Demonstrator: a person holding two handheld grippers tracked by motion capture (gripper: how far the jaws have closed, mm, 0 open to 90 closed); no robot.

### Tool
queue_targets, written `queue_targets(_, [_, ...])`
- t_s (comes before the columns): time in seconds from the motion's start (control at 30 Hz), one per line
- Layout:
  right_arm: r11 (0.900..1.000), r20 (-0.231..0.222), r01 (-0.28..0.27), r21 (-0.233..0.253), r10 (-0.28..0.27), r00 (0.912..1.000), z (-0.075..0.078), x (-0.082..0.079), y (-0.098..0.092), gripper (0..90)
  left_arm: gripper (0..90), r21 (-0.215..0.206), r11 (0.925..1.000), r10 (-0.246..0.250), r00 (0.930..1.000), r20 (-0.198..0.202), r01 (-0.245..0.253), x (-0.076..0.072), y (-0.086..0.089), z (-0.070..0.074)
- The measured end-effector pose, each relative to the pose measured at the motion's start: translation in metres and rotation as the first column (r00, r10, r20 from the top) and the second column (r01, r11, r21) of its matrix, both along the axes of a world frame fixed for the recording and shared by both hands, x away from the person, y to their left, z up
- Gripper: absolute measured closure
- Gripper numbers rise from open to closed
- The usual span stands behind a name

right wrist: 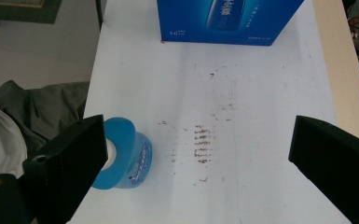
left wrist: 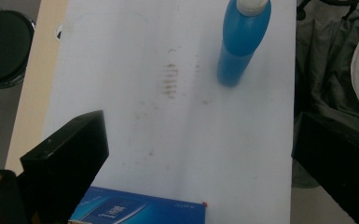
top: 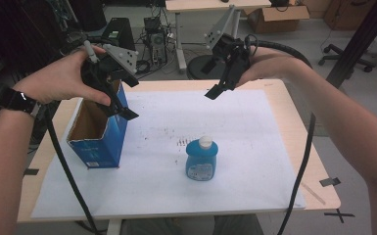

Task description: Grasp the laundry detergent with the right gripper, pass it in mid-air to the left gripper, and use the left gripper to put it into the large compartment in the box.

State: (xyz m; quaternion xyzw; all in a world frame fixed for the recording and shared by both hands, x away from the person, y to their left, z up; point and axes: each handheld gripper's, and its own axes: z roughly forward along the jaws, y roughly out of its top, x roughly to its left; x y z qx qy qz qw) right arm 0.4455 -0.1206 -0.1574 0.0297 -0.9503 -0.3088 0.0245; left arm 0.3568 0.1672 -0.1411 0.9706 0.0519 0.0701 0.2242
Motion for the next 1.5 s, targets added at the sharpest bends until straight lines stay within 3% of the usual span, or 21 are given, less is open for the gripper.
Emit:
queue_targets(0.43, [0.999, 0.016, -0.001, 0.036, 0.001, 0.9999, 0.006, -0.003, -0.014, 3.7, 4.3, 0.003, 0.9998, 0.017, 0.9998, -0.003, -0.017, -0.002, 0.0, -0.002])
queue_targets(0.83, [0.993, 0.027, 0.013, 0.114, -0.016, 0.9995, 0.003, -0.016, -0.053, 2.8, 4.4, -0.006, 0.9996, 0.026, 0.9997, 0.0, -0.026, -0.007, 0.001, -0.006])
queue_targets(1.07, [0.987, 0.038, 0.037, 0.154, -0.043, 0.9984, -0.017, -0.027, -0.08, 1.6, 4.4, -0.003, 0.9991, 0.041, 0.9992, 0.002, -0.041, -0.01, 0.003, -0.008])
queue_targets(1.33, [0.983, 0.051, 0.048, 0.175, -0.058, 0.997, -0.044, -0.04, -0.098, 1.5, 4.5, -0.007, 0.9992, 0.039, 0.9992, 0.007, -0.038, -0.013, 0.003, -0.01])
queue_targets(1.5, [0.974, 0.023, 0.072, 0.216, -0.079, 0.9966, -0.063, -0.045, -0.11, 1.3, 4.5, 0.001, 0.9992, 0.039, 0.9992, 0.008, -0.039, -0.014, 0.002, -0.012])
